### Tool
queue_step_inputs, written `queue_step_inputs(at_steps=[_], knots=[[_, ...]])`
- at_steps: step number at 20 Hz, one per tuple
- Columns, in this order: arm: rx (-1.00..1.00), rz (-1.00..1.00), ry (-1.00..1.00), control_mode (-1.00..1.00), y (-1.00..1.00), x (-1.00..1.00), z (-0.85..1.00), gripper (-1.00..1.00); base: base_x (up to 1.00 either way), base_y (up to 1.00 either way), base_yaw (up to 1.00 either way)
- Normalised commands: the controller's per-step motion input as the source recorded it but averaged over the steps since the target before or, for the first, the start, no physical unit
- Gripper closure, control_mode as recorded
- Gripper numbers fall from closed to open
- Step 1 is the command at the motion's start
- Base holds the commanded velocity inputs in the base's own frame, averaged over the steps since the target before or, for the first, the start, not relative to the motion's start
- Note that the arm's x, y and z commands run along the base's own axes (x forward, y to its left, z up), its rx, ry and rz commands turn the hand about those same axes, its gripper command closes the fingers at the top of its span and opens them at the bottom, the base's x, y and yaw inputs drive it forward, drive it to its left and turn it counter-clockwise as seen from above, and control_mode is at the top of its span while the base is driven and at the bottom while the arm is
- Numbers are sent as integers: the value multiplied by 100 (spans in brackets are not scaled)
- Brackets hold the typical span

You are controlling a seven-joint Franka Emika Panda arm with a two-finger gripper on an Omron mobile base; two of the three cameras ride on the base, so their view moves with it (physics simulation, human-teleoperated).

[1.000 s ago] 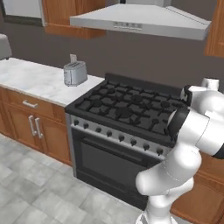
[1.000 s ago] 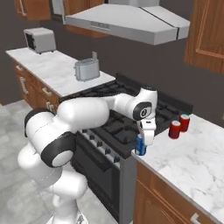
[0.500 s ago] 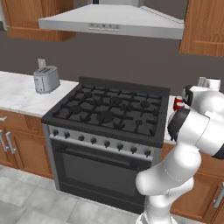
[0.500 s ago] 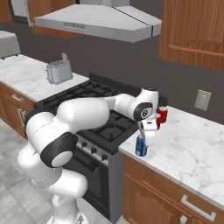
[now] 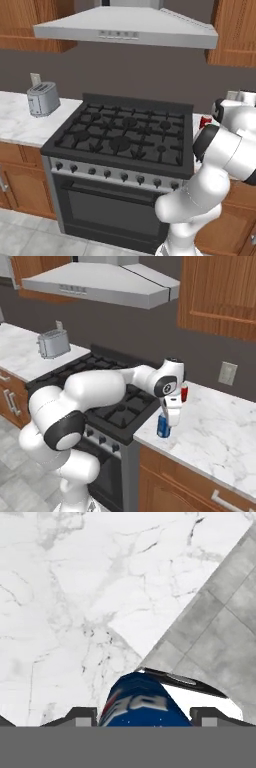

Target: Four empty soda cans are scattered around the kitchen. Gather all the cans and cluster them next to the stove for recycling.

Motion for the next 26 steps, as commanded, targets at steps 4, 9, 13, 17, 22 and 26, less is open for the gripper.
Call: queue_step_inputs(at_steps=[4, 9, 13, 17, 22, 26], knots=[[0, 0, 0, 100, 0, 0, 0, 100, 62, -35, 8], [0, 0, 0, 100, 0, 0, 0, 100, 39, -6, 1], [0, 2, -1, -100, 0, 17, -4, 100, 22, 0, 0], [6, 23, 0, -100, 5, 58, -21, 100, 0, 0, 0], [6, 37, 0, -100, 1, 59, -28, 100, 0, 0, 0], [5, 33, -2, -100, 0, 28, -27, 100, 0, 0, 0]])
